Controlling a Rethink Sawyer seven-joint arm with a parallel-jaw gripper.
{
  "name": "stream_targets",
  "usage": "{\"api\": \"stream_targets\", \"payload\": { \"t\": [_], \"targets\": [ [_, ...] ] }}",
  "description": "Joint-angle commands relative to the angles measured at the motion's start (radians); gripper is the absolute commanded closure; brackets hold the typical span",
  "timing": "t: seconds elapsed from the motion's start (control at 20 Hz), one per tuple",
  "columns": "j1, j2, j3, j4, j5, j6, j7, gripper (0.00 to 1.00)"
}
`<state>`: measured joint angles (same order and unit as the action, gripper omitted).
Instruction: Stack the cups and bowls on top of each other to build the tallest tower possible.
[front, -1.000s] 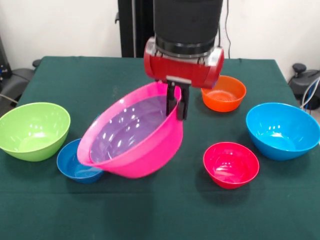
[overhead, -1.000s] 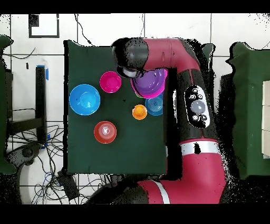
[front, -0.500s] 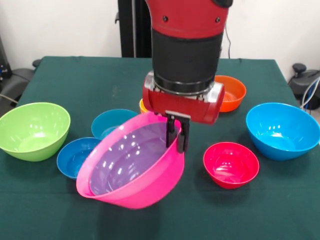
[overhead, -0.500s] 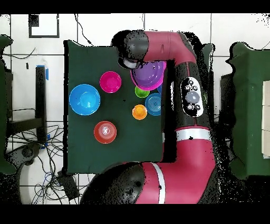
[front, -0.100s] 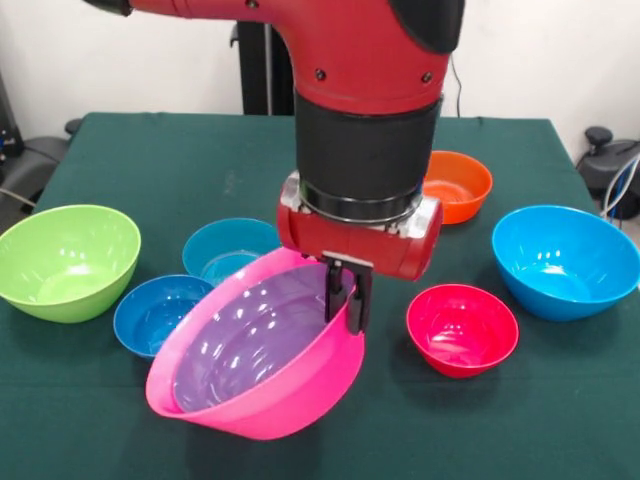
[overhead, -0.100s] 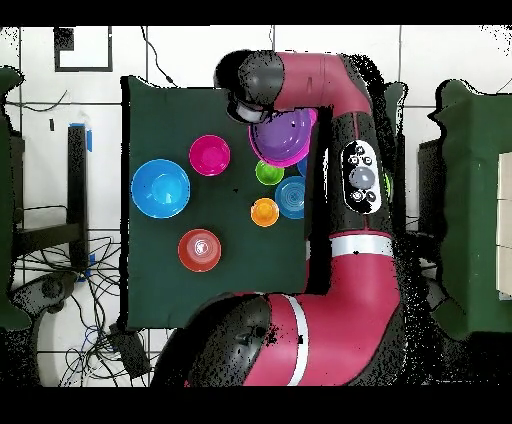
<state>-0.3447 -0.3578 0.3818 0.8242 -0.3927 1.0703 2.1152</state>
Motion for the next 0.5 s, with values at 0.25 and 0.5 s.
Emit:
{"api": "stream_targets", "payload": {
  "t": [0.25,0.5],
  "targets": [
    [0.021,0.035,0.041,-0.050,-0.077,-0.005,-0.295,1.00],
    [-0.005,0.122,0.037,0.000,-0.096,-0.166,-0.265,1.00]
  ]
}}
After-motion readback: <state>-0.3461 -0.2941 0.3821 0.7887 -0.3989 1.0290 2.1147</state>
